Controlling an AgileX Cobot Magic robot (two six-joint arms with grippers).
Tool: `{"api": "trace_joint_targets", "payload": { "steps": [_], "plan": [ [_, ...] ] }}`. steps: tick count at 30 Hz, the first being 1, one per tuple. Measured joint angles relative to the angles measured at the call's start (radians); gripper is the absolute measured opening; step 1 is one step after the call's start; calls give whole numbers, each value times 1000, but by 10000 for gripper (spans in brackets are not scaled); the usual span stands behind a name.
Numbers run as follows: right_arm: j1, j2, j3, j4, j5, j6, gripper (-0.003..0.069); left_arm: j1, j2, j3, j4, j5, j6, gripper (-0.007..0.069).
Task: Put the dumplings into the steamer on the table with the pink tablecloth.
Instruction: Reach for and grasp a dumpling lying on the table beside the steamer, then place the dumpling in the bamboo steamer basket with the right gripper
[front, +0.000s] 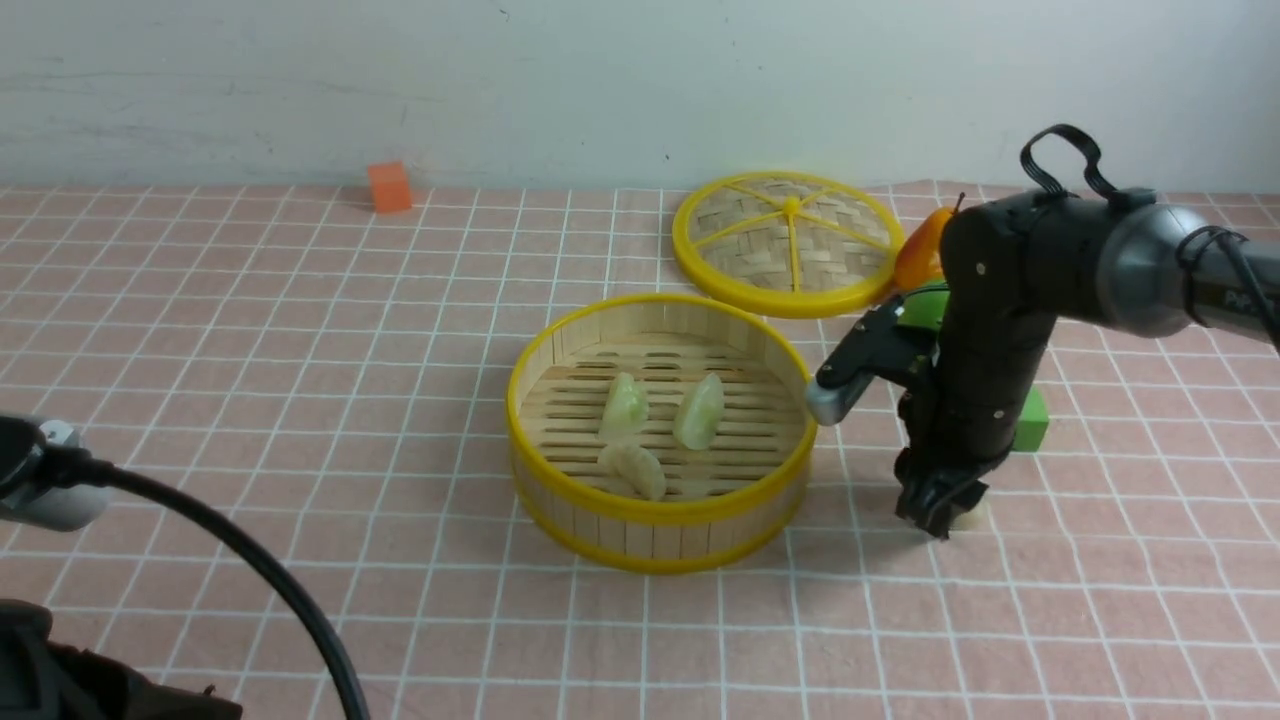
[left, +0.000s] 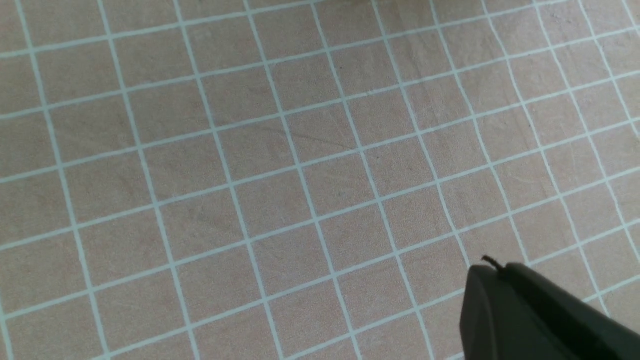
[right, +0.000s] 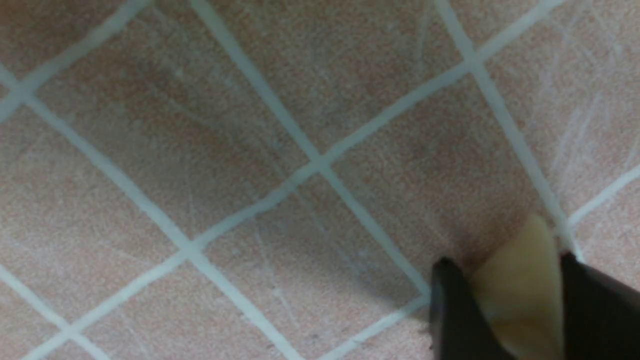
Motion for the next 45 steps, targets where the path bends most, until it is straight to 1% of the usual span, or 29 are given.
{"api": "trace_joint_targets", "payload": {
  "steps": [1,2,8,10,11,14,17,19,23,26,29,32,33,37,38,39,40,42,45],
  "plan": [
    [0,0,0,-1,0,3,210,0,0,0,0,0,0,1],
    [0,-2,-3,-11,6,7,185,0,0,0,0,0,0,1],
    [15,-28,-79,-38,111,45,189,0,0,0,0,-1,0,3],
    [48,-57,-141,-30,144,71,189,0,0,2,0,-7,0,4],
    [84,-75,-181,-3,151,96,189,0,0,4,0,-16,0,4],
    [152,-91,-249,77,132,115,189,0,0,4,0,-36,0,4],
    [221,-73,-271,155,64,124,189,0,0,4,0,-46,0,5],
    [246,-52,-273,167,32,127,189,0,0,4,0,-46,0,8],
    [278,9,-273,165,-8,129,189,0,0,5,3,-45,0,13],
    [284,61,-273,132,-20,141,189,0,0,5,13,-47,1,17],
    [284,83,-273,98,-20,181,189,0,-2,5,19,-53,1,18],
    [284,84,-273,78,-24,217,211,0,-17,20,34,-85,1,17],
    [284,84,-273,64,-22,238,244,0,-37,49,47,-113,1,19],
    [284,76,-278,36,21,249,358,0,-124,150,59,-182,1,20],
    [284,75,-279,36,27,249,363,0,-124,156,59,-185,1,20],
    [284,66,-292,33,77,251,406,0,-177,204,61,-207,1,21],
    [284,58,-303,27,113,253,421,0,-210,225,65,-217,1,21],
    [284,35,-322,27,174,255,434,0,-273,254,82,-228,0,20],
    [284,-16,-335,27,213,271,426,0,-365,273,108,-231,0,20]
  ]
}}
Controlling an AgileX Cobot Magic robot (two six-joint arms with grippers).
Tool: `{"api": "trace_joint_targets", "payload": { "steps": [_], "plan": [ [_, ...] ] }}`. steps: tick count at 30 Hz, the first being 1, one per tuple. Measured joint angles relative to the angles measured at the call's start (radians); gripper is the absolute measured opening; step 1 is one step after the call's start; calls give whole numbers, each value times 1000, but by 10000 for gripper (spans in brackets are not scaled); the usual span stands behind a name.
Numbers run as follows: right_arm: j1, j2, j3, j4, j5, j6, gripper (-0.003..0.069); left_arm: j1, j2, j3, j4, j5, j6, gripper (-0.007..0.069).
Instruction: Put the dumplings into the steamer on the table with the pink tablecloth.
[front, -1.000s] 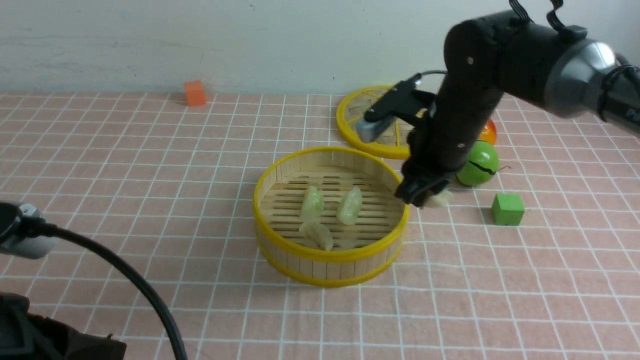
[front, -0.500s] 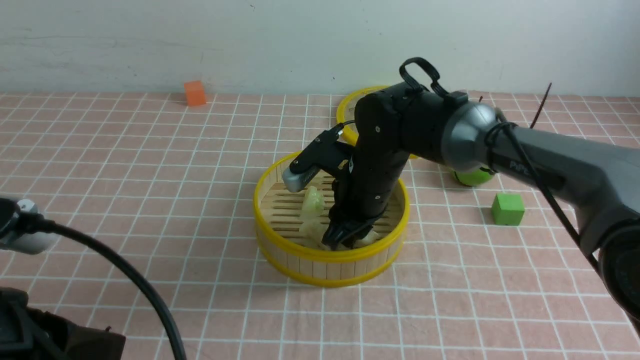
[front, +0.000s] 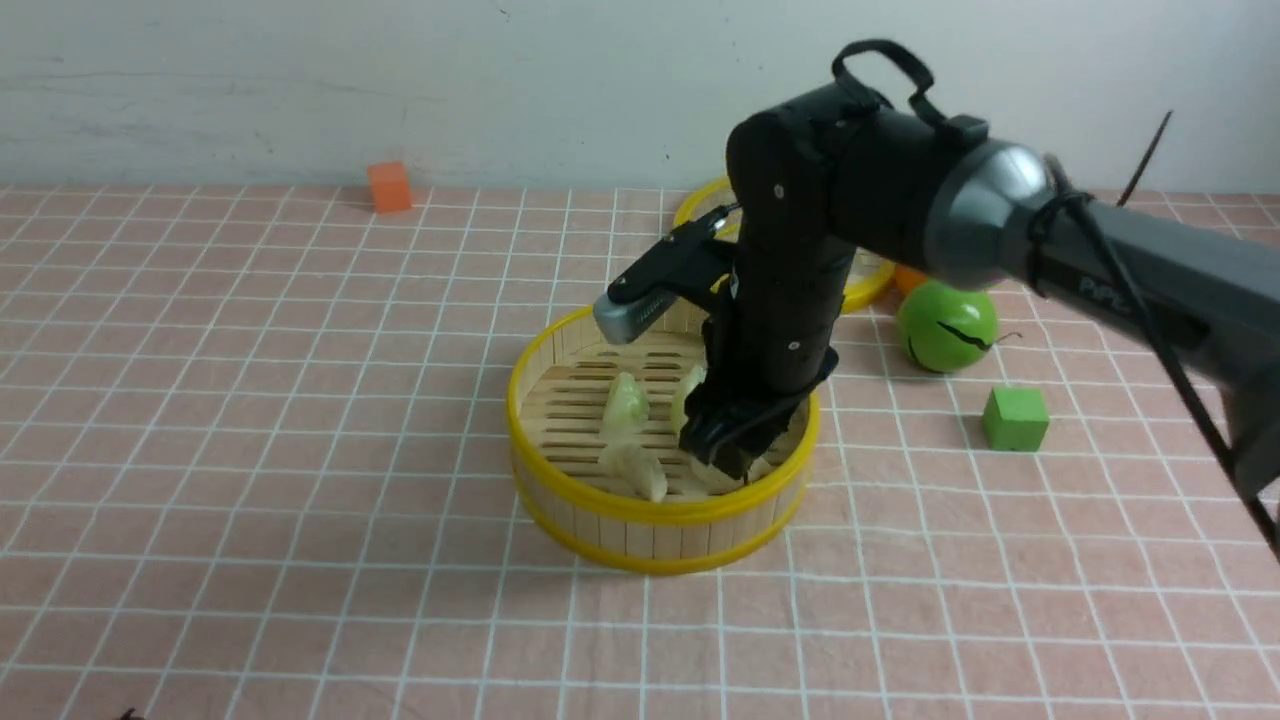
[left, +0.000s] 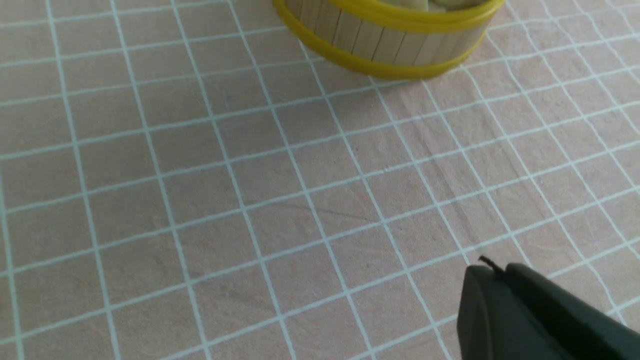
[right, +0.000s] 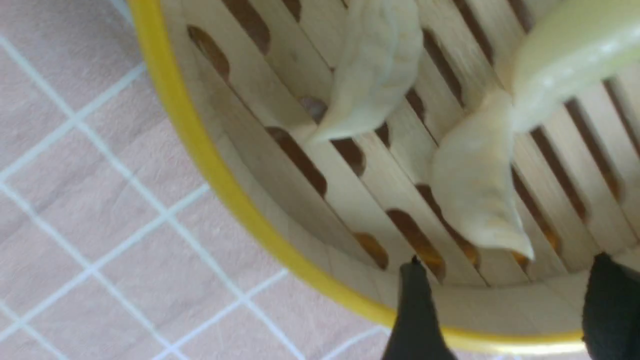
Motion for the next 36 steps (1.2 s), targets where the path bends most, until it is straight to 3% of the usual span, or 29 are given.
{"api": "trace_joint_targets", "payload": {
  "steps": [3,4,6,9,12,16,26,36],
  "plan": [
    [0,-59,-2,22,10,21,375,0,-79,3,15,0,-2,20],
    [0,-111,7,49,13,33,318,0,-131,3,18,0,-2,20],
    [0,-150,22,68,15,39,278,0,-160,3,20,0,-2,22],
    [0,-280,114,133,19,45,115,0,-209,3,21,1,-2,29],
    [0,-410,245,153,18,46,0,0,-214,3,22,4,-2,35],
    [0,-567,408,153,-48,49,-20,0,-215,3,22,7,-2,38],
    [0,-1194,952,177,-472,51,-18,0,-216,3,22,16,-2,39],
    [0,-1629,1253,184,-823,52,-11,0,-216,3,22,17,-2,50]
  ]
}}
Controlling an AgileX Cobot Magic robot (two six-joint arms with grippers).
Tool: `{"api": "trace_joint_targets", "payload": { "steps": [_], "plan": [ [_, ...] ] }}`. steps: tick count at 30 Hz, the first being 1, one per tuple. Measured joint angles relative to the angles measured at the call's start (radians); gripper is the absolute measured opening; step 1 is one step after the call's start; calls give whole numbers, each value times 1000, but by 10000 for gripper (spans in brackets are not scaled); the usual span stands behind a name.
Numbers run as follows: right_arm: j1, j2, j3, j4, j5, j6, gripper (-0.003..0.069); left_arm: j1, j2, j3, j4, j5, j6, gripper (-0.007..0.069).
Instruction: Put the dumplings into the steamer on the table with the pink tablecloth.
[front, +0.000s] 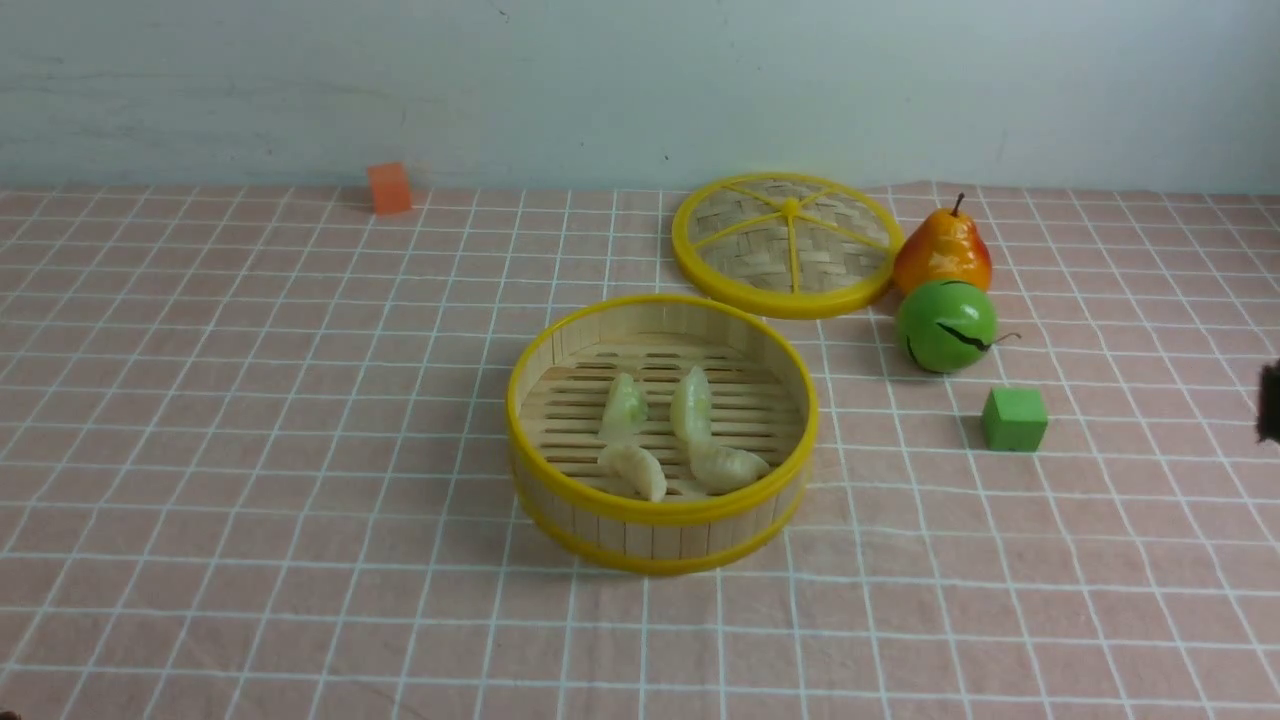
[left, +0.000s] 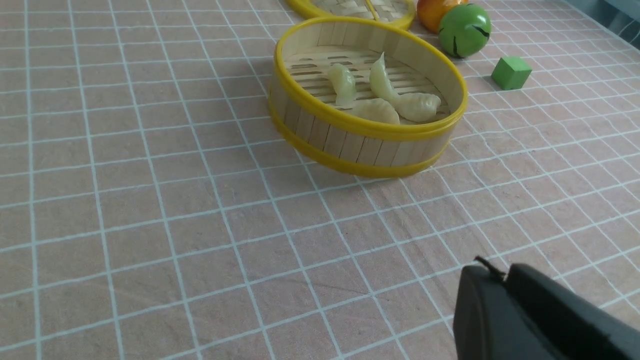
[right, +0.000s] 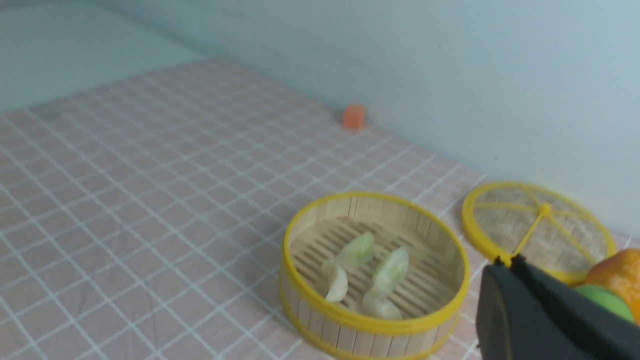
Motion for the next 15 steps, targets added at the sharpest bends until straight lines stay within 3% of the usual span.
{"api": "trace_joint_targets", "payload": {
  "steps": [15],
  "plan": [
    [0,-236,62,4,19,0,-1,0,0,0,0,1,0,68]
  ]
}}
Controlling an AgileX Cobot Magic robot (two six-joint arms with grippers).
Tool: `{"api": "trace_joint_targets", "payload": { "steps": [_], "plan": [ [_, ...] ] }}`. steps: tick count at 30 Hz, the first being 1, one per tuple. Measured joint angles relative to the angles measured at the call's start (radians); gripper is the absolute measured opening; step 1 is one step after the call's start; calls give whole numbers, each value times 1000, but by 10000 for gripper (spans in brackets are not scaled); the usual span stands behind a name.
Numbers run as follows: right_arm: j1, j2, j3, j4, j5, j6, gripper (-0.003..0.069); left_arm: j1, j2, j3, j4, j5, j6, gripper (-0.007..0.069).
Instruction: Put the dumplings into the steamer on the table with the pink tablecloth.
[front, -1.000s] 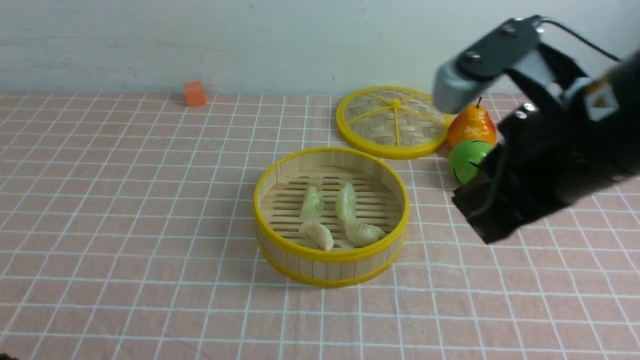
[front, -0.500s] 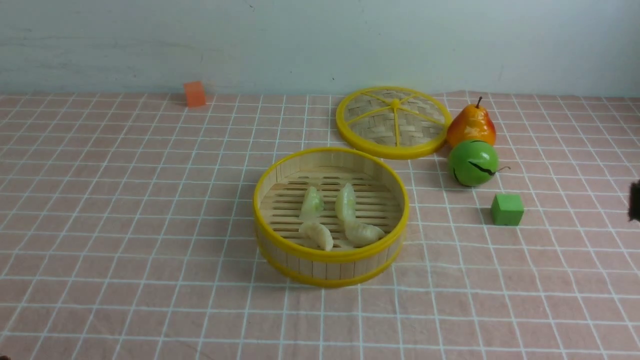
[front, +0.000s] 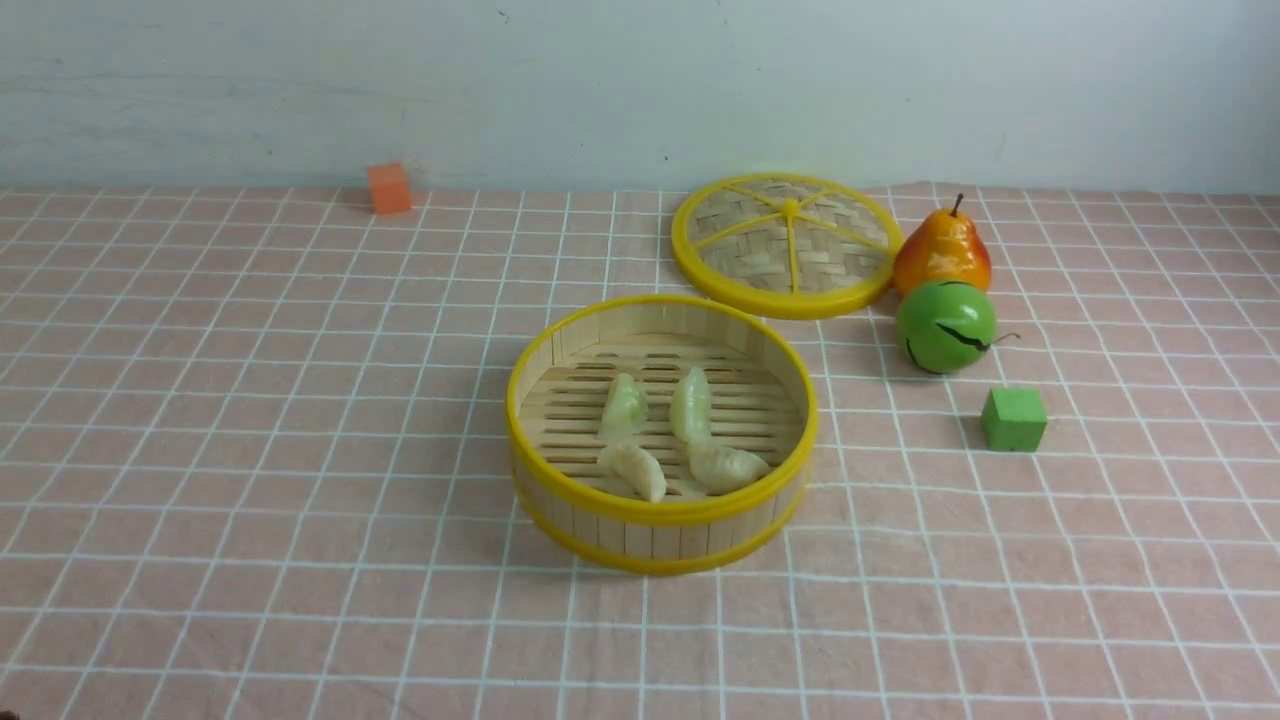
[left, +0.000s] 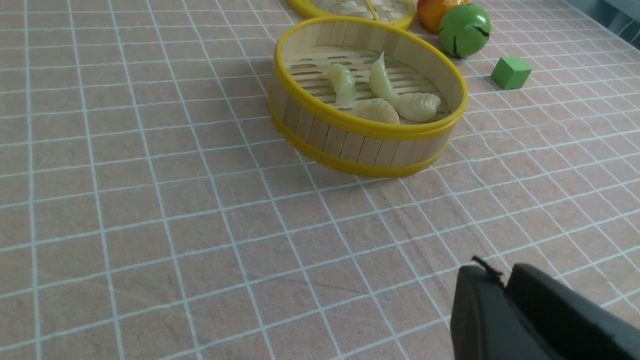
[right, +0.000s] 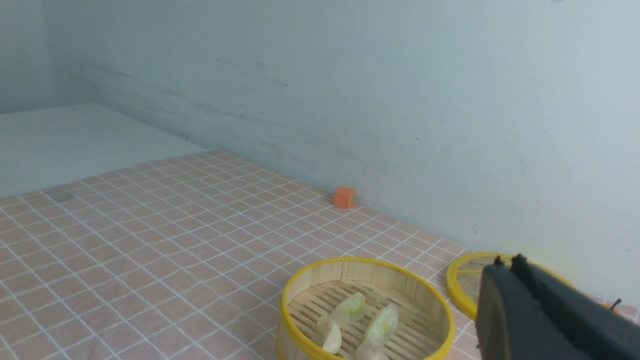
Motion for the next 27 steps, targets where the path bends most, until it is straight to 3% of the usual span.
{"api": "trace_joint_targets", "payload": {
  "steps": [7,12,16,19,27],
  "plan": [
    [-26,-30,121,-37,-97,0,-1,0,0,0,0,0,0,68],
    [-216,-115,308,-30,-160,29,-1,0,0,0,1,0,0,71],
    [-456,-204,489,-63,-157,163,-1,0,0,0,1,0,0,74],
    [-562,-253,586,-125,-128,246,-1,0,0,0,1,0,0,77],
    [-614,-259,643,-173,-51,312,-1,0,0,0,0,3,0,86]
  ]
}}
